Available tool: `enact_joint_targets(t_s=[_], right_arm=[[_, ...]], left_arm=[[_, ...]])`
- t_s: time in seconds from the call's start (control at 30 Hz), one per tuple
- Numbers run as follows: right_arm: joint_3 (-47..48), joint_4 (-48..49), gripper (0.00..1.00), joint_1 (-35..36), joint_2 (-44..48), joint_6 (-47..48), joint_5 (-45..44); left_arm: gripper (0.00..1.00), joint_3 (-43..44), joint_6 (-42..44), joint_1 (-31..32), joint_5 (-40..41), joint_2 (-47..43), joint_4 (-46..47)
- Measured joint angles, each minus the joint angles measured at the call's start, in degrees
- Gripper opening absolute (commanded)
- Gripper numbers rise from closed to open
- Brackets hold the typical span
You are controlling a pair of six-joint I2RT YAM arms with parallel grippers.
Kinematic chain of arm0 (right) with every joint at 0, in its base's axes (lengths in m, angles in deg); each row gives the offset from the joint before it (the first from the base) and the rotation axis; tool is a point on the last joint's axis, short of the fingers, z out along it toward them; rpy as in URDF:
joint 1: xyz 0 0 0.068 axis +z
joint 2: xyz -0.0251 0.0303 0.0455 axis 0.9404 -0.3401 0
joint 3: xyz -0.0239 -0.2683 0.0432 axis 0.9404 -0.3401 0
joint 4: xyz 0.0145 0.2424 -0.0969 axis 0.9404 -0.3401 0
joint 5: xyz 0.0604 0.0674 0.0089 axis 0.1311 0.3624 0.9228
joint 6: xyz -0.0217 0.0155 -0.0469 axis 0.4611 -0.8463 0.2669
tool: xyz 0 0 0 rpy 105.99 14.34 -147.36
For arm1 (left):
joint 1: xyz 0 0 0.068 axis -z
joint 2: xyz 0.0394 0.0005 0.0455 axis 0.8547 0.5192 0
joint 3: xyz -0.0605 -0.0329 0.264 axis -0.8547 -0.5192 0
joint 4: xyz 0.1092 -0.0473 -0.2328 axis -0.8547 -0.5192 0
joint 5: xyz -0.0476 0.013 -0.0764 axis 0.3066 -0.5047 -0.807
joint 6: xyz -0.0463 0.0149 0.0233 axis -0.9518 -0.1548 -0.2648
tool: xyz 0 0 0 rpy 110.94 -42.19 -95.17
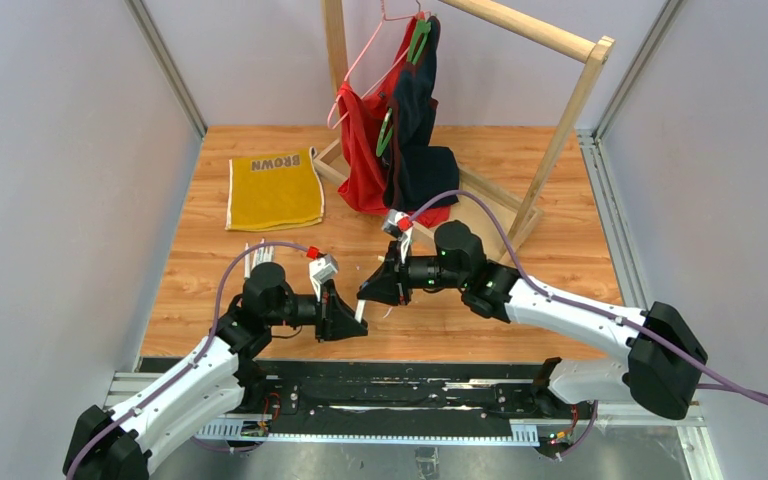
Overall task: Insert the pens into the pen caps
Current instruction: Press the pen cap onto the pen.
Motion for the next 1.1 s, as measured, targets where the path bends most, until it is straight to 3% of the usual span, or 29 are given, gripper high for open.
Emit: enact_joint_targets(t_s=[0.3,0.5,0.53,0.7,0.77,0.93,1.1], right_arm=[[-1.1,3.2,0.01,0.0,-2.3,-0.7,2.9],[-0.1,-0.3,0.01,-0.1,-0.2,-0.3,1.7],[0.5,-1.3,0.04,-0.3,0.3,-0.2,1.6],[3.8,-8.5,0.47,-2.7,2.8,0.5,1.9],[2.9,-17.2,0.58,-2.8,3.8,1.0,5.9],[1.5,-28.5,0.67,-5.4,4.9,1.4,9.3],[2.1,-31.6,0.69,-9.5,10.0,2.5,9.1]], left_arm=[[0.0,0.0,-2.1,0.0,-2.3,1.5,0.0],[0.0,0.0,-1.4,0.0,-2.4,1.6,1.3],[0.0,0.0,-1.0,-0.1,-2.2,1.6,2.0],[0.0,0.0,-0.4,-0.7,0.7,1.3,7.7],[0.0,1.2,-0.4,-2.4,5.4,1.0,13.2],[0.0,3.3,1.0,-3.2,12.1,-0.2,22.8],[0.0,1.8,3.8,-1.3,16.5,-0.7,25.6]])
